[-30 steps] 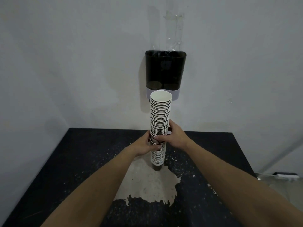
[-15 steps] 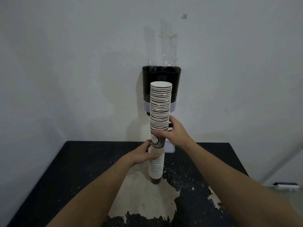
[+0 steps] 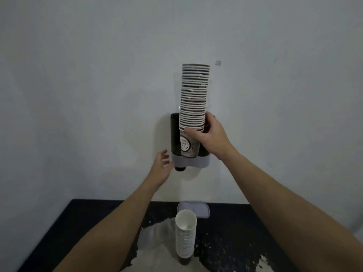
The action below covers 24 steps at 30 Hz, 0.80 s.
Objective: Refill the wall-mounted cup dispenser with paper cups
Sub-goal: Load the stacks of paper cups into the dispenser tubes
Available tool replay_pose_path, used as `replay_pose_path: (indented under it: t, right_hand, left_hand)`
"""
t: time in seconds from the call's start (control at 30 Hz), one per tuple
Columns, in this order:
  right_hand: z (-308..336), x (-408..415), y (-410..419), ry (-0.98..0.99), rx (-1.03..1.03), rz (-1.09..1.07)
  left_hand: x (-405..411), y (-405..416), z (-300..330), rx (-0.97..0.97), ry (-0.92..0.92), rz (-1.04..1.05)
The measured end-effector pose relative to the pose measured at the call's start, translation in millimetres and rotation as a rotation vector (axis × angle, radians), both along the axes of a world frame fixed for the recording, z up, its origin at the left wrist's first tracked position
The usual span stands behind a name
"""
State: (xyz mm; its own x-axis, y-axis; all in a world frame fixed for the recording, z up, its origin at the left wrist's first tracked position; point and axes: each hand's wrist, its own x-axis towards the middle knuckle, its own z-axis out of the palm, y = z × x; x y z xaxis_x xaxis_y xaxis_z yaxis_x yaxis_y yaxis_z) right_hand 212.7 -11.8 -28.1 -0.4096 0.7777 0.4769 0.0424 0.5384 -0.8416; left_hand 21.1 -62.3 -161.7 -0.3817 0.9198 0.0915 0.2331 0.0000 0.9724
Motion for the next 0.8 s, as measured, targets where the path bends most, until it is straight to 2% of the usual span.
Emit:
replay_pose_path:
  t: [0.2, 0.4, 0.57, 0.8]
  right_hand:
    - [52, -21, 25, 0.013, 0.108, -0.023]
    - [84, -38, 54, 0.049, 0.164, -0.052]
    - [81, -53, 70, 0.029, 0.188, -0.084]
    - [46, -65, 84, -0.053, 0.162, -0.129]
  left_hand:
    - [-3, 45, 54, 0.191, -0.017, 0.025]
    - [-13, 75, 79, 0.267, -0.005, -0.045]
    - [-14, 85, 75, 0.285, -0.006, -0.111]
    - [-16, 87, 69, 0.289, -0.013, -0.127]
